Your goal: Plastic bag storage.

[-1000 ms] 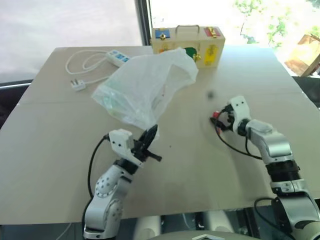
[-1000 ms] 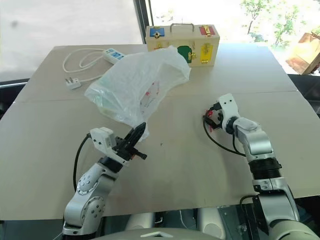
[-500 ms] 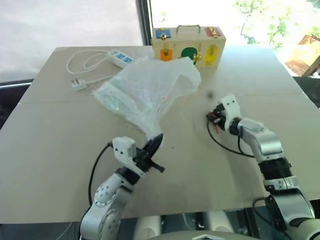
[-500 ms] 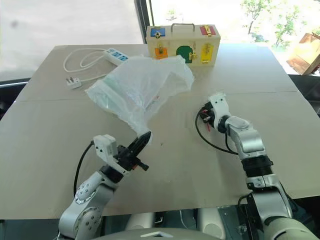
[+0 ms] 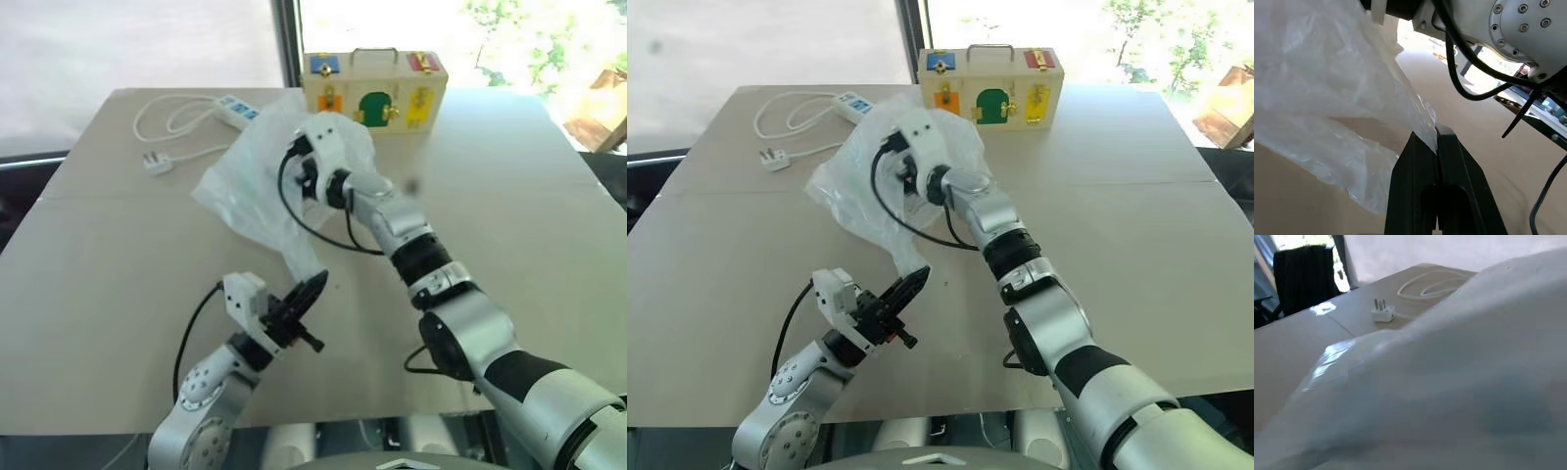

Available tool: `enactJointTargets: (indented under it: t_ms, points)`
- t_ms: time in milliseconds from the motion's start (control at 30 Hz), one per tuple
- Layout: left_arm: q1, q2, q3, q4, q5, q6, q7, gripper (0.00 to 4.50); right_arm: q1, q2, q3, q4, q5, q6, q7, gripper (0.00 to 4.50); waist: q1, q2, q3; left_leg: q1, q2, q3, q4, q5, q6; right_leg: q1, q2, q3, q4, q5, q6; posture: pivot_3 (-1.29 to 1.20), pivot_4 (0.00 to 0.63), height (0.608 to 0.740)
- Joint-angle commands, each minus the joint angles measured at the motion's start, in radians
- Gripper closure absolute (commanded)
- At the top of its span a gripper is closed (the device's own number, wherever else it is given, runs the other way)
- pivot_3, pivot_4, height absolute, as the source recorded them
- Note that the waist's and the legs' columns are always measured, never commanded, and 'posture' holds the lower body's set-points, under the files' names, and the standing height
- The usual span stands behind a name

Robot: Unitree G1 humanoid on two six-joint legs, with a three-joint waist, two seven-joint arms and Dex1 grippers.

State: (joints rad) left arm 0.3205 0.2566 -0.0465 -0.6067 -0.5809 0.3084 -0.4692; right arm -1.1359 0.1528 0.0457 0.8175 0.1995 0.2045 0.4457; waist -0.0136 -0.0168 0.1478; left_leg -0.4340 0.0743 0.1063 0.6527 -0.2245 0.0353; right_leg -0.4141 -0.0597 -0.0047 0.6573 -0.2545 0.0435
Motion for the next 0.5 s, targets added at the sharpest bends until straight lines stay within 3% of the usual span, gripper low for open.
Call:
enactJointTargets:
  t_ms: [33,200,367,500]
  points:
    - [0.034,-0.008,-0.003,-0.059,0.013,-0.035,0.015,4.5,0.039,-0.006,-0.013,-0.014,-0.001,-0.042,0.023,0.17,-0.003,0.0,0.0,0.0,0.0,0.0,0.0,0.0,0.0,0.0,-0.002,0.0,0.0,0.0,0.0,0.0,0.15,0.732]
    - [0.057,-0.009,0.003,-0.059,0.028,-0.051,0.027,4.5,0.257,-0.184,0.135,-0.258,-0.074,0.056,0.243,0.17,0.0,0.0,0.0,0.001,-0.001,0.0,-0.001,0.0,0.0,0.0,-0.002,-0.001,0.001,0.0,0.0,0.0,0.15,0.732]
    - [0.035,0.005,0.022,-0.027,0.022,-0.054,0.01,4.5,0.38,-0.378,0.148,-0.498,-0.049,0.202,0.364,0.17,-0.006,0.001,0.001,0.001,-0.001,-0.001,0.0,0.0,0.0,0.0,-0.003,-0.001,0.002,0.0,0.0,0.0,0.15,0.732]
    - [0.018,0.008,0.022,-0.012,0.023,-0.051,0.002,4.5,0.384,-0.467,0.131,-0.502,-0.103,0.224,0.315,0.17,-0.018,0.001,0.001,0.003,0.0,-0.002,0.0,0.0,0.0,0.0,0.002,0.001,0.003,0.0,0.0,0.0,0.15,0.732]
